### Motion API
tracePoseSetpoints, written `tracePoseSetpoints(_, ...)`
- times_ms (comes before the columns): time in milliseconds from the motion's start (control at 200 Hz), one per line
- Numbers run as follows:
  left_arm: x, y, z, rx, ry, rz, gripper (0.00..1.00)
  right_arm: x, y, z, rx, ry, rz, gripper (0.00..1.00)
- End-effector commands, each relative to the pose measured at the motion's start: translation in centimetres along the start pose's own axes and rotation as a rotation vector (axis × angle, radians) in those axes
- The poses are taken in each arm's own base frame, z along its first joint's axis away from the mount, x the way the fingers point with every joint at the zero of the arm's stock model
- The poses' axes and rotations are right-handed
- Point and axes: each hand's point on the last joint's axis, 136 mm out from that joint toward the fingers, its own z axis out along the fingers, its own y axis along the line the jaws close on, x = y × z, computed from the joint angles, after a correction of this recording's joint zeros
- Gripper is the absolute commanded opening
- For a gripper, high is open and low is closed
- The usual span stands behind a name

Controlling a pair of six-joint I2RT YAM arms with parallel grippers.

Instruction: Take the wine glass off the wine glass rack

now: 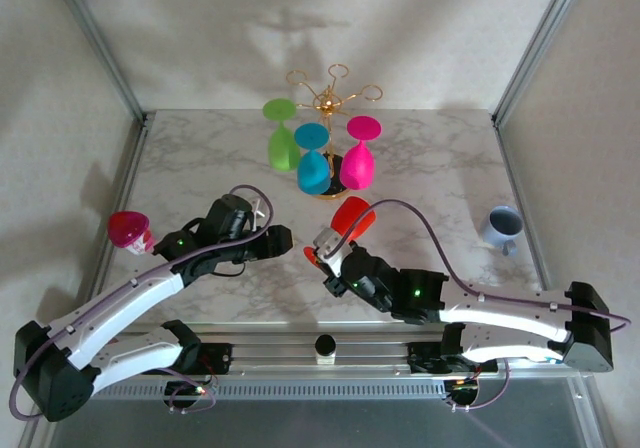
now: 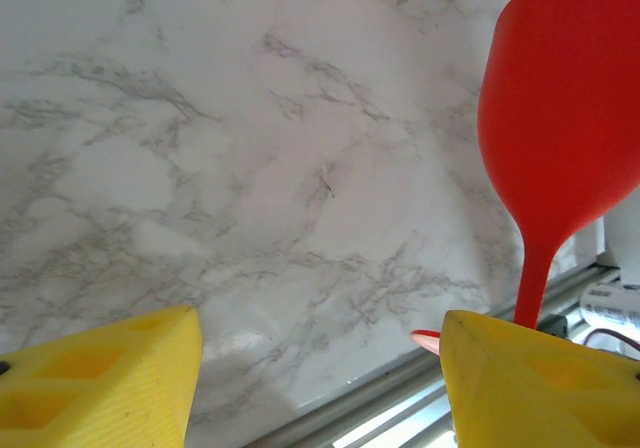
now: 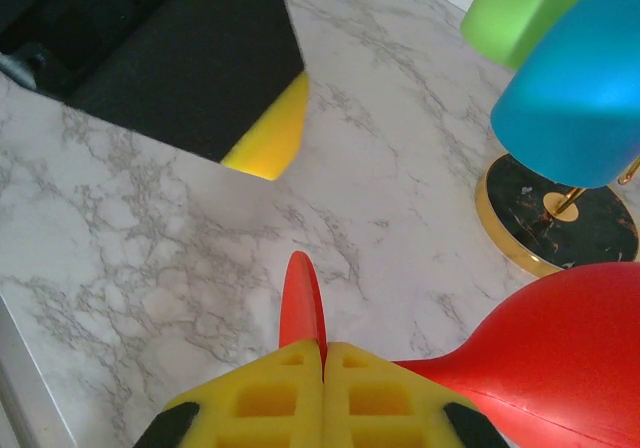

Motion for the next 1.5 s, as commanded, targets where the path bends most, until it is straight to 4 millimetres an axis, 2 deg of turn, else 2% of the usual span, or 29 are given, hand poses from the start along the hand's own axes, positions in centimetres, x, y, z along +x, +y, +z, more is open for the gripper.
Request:
tracePoseSetpoints(0,0.5,-1.3,0.2,0.069,0.049,-0.054,0.64,-0.1,-0.3,0.0,0.061,-0.028,-0.029,0.00)
tracePoseSetpoints(235,1.5,-2.8,0.6,0.161,0.115,-0.140,0.63,0.2,-0.5,0.1,0.094,-0.033,-0.050,0.00)
tracePoseSetpoints(556,1.2,-4.5,0.5,0.250,0.126,-0.211,0.63,0.2,-0.2,0.2,0.134,-0.040,-0.089,0.00)
tracePoseSetpoints(806,1.7,-5.0,1.1,0.299,0.161,-0.287,0.61,0.2,0.0,0.3,0.168,-0.045,-0.111,0.00)
tracePoseSetpoints(1492,1.9,-6.3,1.9,0.357,0.192,-0.330,0.56,-0.3,1.0,1.0,0.191,-0.055,-0.155,0.00)
